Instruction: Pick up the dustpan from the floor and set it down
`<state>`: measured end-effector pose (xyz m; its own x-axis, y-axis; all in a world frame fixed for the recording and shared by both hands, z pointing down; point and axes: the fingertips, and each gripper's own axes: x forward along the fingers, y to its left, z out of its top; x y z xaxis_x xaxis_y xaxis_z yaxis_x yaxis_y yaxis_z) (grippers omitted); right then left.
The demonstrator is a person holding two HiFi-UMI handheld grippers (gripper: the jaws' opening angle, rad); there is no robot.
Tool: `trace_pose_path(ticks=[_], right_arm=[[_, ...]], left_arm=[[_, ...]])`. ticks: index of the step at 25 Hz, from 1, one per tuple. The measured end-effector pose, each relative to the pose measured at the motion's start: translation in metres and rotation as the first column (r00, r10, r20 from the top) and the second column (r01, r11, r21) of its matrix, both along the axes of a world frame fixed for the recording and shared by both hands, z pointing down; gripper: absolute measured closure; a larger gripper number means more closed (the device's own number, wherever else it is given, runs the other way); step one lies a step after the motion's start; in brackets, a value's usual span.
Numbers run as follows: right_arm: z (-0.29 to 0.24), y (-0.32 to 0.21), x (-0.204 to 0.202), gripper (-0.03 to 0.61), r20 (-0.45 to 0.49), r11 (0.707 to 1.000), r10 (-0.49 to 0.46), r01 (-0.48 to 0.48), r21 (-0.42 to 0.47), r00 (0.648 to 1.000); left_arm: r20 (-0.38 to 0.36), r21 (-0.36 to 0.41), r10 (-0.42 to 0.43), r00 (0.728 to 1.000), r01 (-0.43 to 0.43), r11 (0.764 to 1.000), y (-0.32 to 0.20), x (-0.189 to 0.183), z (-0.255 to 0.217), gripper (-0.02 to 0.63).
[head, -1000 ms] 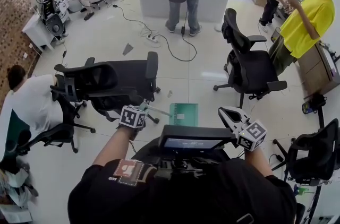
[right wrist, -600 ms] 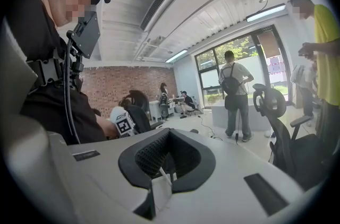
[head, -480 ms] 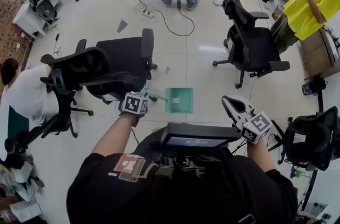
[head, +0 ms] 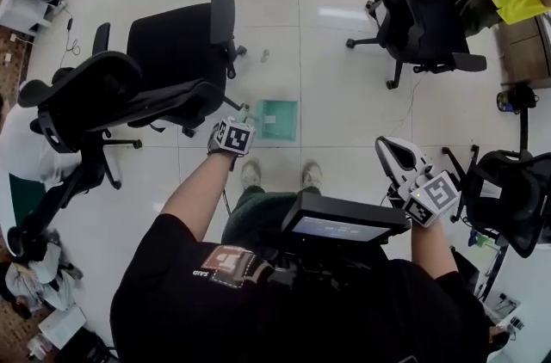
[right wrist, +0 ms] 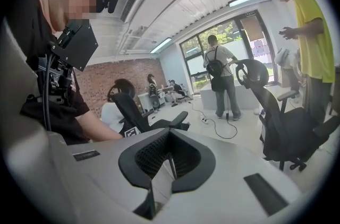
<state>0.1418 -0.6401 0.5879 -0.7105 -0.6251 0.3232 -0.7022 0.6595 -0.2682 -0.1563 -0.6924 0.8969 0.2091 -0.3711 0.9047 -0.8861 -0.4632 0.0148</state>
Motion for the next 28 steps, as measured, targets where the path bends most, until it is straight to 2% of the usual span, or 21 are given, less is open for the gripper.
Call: trace_pose_path(ticks=[4,9,12,16,19,23,28], right_arm=[[0.046,0.003,0.013,0.569,-0.048,0.998,0.013,-0.016,-0.062,0.999],[0.091,-0.003,0.029,0.569,-0.070,0.992,0.008,-0.017,-0.127,0.998],[0.110,0.001,0.049,0.569,-0.092,0.987,0.022,-0.037,-0.156,0.995],[0.120,0.005,0.057,0.569,-0.079,0.984,0.025,-0.039,-0.173,0.997],[0.126,0.012,0.065,0.569,-0.089,0.983,0.039,-0.054,-0.174,0.995],[0.106,0.016,0.058,0.569,-0.076,0.987,0.034,-0.045,-0.152,0.997],[0.061,0.014,0.041,0.569,-0.050,0.995,0.045,-0.049,-0.087,0.998]], left_arm=[[0.021,-0.036,0.022,1.000,-0.021,0.999,-0.009,0.012,0.068,0.548],[0.020,-0.045,-0.053,0.998,0.054,0.998,-0.046,0.014,0.125,0.548],[0.022,-0.043,-0.064,0.998,0.065,0.997,-0.050,0.022,0.146,0.545],[0.055,0.007,-0.002,0.999,0.001,1.000,-0.052,0.026,0.158,0.540],[0.061,-0.012,-0.004,0.998,0.005,1.000,-0.046,0.026,0.159,0.535],[0.030,-0.031,0.018,0.999,-0.017,0.999,-0.030,0.030,0.142,0.353],[-0.021,0.018,0.038,0.999,-0.038,0.999,-0.024,0.025,0.095,0.300]])
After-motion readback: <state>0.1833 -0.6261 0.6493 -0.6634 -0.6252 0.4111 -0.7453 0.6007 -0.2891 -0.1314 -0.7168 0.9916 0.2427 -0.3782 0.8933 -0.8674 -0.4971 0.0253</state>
